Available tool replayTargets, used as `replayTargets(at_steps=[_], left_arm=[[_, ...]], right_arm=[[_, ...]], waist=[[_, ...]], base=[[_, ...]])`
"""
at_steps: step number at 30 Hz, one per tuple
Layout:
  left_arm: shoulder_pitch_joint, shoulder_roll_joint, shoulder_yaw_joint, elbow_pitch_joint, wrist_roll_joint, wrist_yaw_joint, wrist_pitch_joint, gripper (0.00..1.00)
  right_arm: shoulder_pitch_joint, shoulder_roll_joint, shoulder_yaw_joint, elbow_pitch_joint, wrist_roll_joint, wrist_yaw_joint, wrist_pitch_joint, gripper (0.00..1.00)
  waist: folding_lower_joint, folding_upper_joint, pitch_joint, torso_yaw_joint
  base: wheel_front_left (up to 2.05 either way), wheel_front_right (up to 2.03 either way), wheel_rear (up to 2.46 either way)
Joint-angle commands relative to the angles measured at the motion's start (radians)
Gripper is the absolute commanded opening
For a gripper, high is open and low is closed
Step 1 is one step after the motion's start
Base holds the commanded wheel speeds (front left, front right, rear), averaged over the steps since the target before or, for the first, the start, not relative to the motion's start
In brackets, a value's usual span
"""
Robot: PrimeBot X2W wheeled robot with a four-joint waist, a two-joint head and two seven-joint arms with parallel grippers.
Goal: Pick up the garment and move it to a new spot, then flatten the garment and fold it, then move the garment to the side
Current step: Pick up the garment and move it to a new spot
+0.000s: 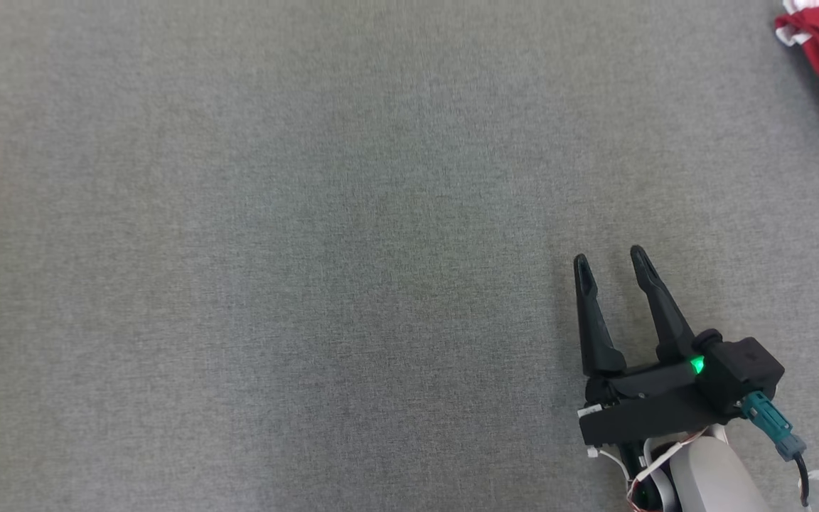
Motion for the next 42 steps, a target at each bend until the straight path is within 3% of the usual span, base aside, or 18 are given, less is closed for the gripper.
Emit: replayTargets(at_steps=[1, 12, 21, 22, 28, 35, 42], left_arm=[[-0.007, 0.01, 0.0, -0.016, 0.004, 0.0, -0.041, 0.0], [-0.07, 0.013, -0.072, -0.186, 0.004, -0.012, -0.266, 0.0], [-0.1, 0.023, -0.222, -0.445, -0.034, -0.012, -0.303, 0.0], [-0.055, -0.023, -0.311, -0.833, -0.104, 0.008, -0.173, 0.0], [0.0, -0.097, -0.354, -0.961, -0.121, 0.047, -0.139, 0.0], [0.14, -0.174, -0.417, -1.024, -0.134, 0.08, -0.144, 0.0], [0.306, -0.238, -0.507, -0.974, -0.148, 0.067, -0.17, 0.0]], right_arm=[[0.013, 0.002, -0.005, 0.004, 0.009, -0.003, -0.001, 1.0], [0.053, 0.002, -0.009, 0.016, 0.029, -0.003, -0.001, 1.0], [0.068, 0.002, 0.0, 0.02, 0.058, -0.003, -0.001, 1.0], [0.089, 0.002, 0.008, 0.027, 0.12, -0.003, -0.001, 1.0], [0.105, 0.002, 0.001, 0.033, 0.134, -0.003, -0.001, 1.0], [0.116, 0.002, -0.003, 0.037, 0.137, -0.003, -0.001, 1.0], [0.125, 0.002, 0.003, 0.053, 0.128, -0.003, -0.001, 1.0]], waist=[[0.0, 0.0, -0.026, 0.007], [0.0, 0.0, -0.135, 0.032], [0.0, 0.0, -0.179, -0.008], [0.0, 0.0, -0.206, -0.169], [0.0, 0.0, -0.213, -0.222], [0.0, 0.0, -0.227, -0.239], [0.0, 0.0, -0.239, -0.23]], base=[[0.0, 0.0, 0.0], [0.0, 0.0, 0.0], [0.0, 0.0, 0.0], [0.0, 0.0, 0.0], [0.0, 0.0, 0.0], [0.0, 0.0, 0.0], [0.0, 0.0, 0.0]])
